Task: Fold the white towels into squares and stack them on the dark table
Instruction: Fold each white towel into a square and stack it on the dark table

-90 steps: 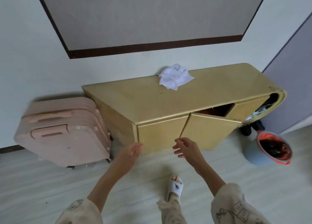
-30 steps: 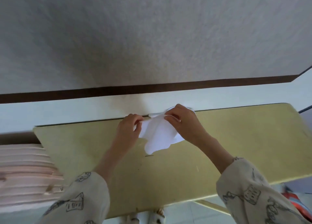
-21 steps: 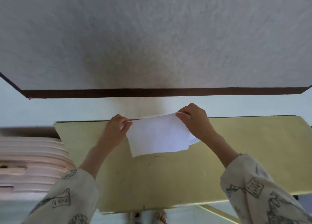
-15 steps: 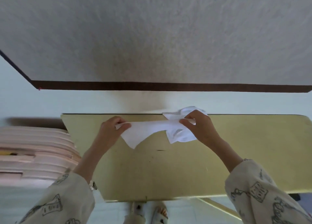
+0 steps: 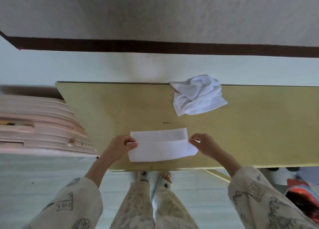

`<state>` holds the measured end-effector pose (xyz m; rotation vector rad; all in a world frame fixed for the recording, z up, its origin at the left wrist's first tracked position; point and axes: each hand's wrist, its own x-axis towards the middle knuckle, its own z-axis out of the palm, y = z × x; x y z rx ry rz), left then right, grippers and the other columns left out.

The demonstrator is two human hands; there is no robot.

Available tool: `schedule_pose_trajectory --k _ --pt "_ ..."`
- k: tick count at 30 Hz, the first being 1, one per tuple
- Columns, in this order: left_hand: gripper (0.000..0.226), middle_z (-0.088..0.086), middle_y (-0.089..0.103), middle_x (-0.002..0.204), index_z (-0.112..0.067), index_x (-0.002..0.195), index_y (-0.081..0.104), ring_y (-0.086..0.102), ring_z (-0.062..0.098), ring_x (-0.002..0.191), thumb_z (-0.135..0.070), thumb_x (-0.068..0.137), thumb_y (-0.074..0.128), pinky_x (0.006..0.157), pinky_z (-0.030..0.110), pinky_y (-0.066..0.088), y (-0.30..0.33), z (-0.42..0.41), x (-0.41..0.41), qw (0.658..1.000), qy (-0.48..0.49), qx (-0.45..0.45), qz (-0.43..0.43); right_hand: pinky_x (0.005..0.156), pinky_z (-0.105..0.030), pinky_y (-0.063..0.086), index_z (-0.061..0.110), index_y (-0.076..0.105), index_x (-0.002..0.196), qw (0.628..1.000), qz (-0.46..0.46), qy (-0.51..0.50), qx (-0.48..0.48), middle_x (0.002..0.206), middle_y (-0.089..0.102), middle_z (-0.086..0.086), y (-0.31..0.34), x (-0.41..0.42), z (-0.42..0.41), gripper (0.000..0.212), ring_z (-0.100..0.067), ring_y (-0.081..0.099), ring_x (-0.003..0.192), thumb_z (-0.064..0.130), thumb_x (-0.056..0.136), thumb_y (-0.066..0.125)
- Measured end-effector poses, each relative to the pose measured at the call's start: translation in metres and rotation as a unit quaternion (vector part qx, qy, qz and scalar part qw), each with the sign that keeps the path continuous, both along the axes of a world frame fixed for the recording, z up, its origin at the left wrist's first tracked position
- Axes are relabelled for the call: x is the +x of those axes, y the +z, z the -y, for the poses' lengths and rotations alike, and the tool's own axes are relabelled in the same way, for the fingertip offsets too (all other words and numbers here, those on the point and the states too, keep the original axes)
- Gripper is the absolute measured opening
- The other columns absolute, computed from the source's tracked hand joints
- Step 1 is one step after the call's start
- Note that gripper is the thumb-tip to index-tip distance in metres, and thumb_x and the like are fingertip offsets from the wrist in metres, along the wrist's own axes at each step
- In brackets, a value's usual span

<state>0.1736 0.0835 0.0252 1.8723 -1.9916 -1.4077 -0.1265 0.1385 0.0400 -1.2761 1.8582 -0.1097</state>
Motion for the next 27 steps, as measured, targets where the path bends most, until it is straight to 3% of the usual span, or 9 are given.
schedule_pose_trajectory --k 2,7,10,16,20,23,27 --pt "0.005 -0.003 0.057 0.071 -0.014 0.080 0.062 0.049 0.009 0.065 -0.014 0.083 0.066 0.054 0.008 0.032 -0.009 0.007 -0.002 0.999 0.037 -0.002 -0.001 0.078 -0.022 0.035 0.004 0.068 0.102 0.999 0.013 -0.031 -0.007 0.111 0.067 -0.010 -0.011 0.004 0.006 0.024 -0.023 0.058 0.108 0.022 0.093 0.054" --pt "0.013 0.004 0.062 0.085 -0.007 0.093 0.068 0.054 0.020 0.081 -0.015 0.087 0.061 0.066 0.025 0.037 -0.041 0.026 -0.003 0.996 0.086 0.027 0.024 0.075 -0.023 0.034 0.001 0.067 0.103 0.992 0.025 -0.124 -0.019 0.107 0.067 -0.014 -0.036 0.011 0.033 0.025 -0.027 0.059 0.104 0.021 0.091 0.057" --pt "0.017 0.003 0.062 0.091 -0.008 0.099 0.067 0.055 0.018 0.085 -0.018 0.087 0.062 0.075 0.025 0.037 -0.061 0.032 -0.007 0.991 0.121 0.048 0.034 0.074 -0.024 0.036 0.000 0.065 0.107 0.988 0.021 -0.154 0.006 0.107 0.067 -0.017 -0.057 0.016 0.040 0.028 -0.028 0.061 0.096 0.021 0.091 0.056" --pt "0.023 0.000 0.058 0.092 -0.006 0.104 0.064 0.051 0.015 0.087 -0.021 0.087 0.062 0.074 0.022 0.033 -0.078 0.035 -0.014 0.982 0.174 0.059 0.047 0.074 -0.026 0.038 0.002 0.062 0.110 0.976 0.024 -0.214 0.037 0.106 0.065 -0.012 -0.080 0.019 0.047 0.028 -0.025 0.058 0.094 0.020 0.091 0.055" --pt "0.023 0.002 0.059 0.094 -0.007 0.103 0.063 0.052 0.016 0.087 -0.023 0.087 0.062 0.075 0.024 0.034 -0.080 0.038 -0.016 0.978 0.187 0.074 0.049 0.057 -0.023 0.033 0.006 0.058 0.090 0.971 0.023 -0.234 0.044 0.081 0.056 -0.001 -0.086 0.020 0.049 0.017 -0.016 0.049 0.075 0.021 0.092 0.051" --pt "0.023 0.003 0.060 0.095 -0.008 0.104 0.062 0.053 0.018 0.089 -0.024 0.087 0.061 0.078 0.027 0.037 -0.079 0.041 -0.015 0.978 0.181 0.091 0.043 0.051 -0.022 0.026 0.014 0.040 0.063 0.962 0.030 -0.267 0.049 0.061 0.040 0.003 -0.089 0.020 0.049 0.033 -0.012 0.036 0.058 0.021 0.094 0.049" --pt "0.027 0.009 0.066 0.100 -0.007 0.104 0.066 0.059 0.027 0.093 -0.028 0.090 0.056 0.090 0.038 0.045 -0.081 0.037 -0.007 0.976 0.188 0.110 0.022 0.052 -0.024 0.022 0.016 0.029 0.058 0.957 0.048 -0.284 0.033 0.058 0.029 0.002 -0.089 0.021 0.046 0.042 -0.012 0.025 0.054 0.022 0.096 0.045"
